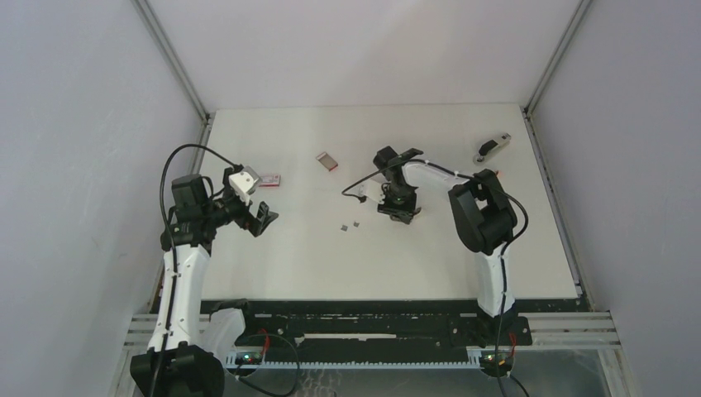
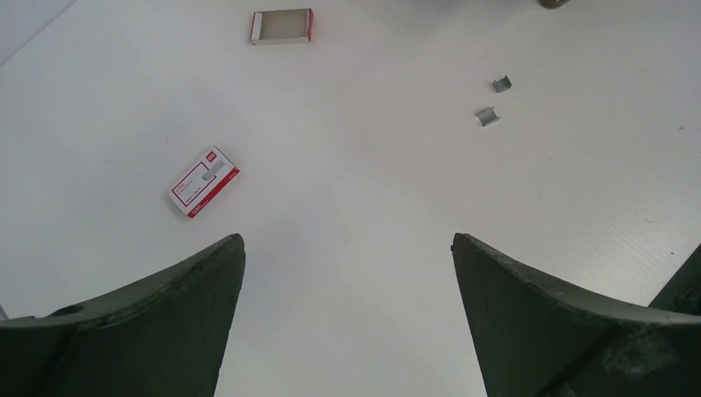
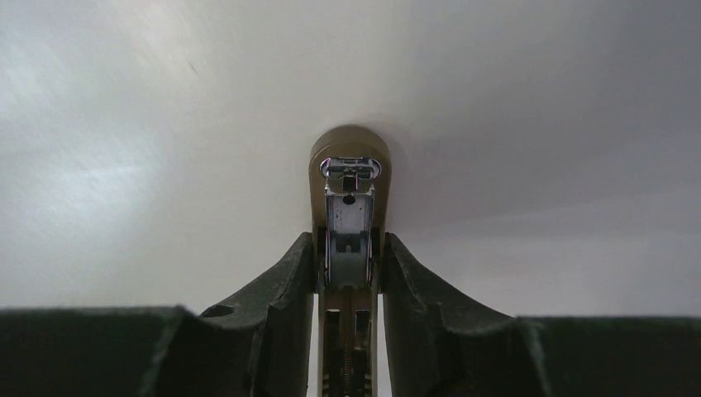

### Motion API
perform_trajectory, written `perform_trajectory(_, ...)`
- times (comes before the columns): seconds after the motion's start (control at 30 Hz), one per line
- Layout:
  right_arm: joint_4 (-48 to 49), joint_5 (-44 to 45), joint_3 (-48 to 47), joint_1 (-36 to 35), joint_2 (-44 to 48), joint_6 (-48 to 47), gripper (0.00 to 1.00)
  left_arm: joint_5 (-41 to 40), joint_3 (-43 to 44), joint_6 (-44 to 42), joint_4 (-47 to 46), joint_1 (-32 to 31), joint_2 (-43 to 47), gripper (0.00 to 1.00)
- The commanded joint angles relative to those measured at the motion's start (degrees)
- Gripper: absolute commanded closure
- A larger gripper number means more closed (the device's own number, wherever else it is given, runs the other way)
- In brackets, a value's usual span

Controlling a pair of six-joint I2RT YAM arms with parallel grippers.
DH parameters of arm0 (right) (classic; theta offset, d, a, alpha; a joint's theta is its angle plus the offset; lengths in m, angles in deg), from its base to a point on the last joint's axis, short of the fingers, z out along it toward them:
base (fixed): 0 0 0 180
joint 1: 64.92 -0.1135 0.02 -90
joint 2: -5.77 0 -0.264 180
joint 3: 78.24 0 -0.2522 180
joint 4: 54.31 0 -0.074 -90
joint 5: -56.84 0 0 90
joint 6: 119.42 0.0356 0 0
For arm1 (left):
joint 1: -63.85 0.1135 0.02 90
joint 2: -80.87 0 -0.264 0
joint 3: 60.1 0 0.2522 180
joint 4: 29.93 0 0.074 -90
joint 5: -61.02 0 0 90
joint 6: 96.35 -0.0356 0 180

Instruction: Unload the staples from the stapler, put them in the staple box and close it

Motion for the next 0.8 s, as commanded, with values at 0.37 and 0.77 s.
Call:
perform_trajectory(0.37, 0.66, 9.43, 7.27, 17.10, 10.77, -20.61, 0.78, 2.48, -1.08, -0.10, -1.23, 0.68, 0.05, 0.00)
perform_trajectory(0.77, 5.41, 13.17, 8.84, 26.72, 9.24, -28.09, 0.78, 2.78, -1.11, -0.19, -1.15, 0.66, 0.05, 0.00)
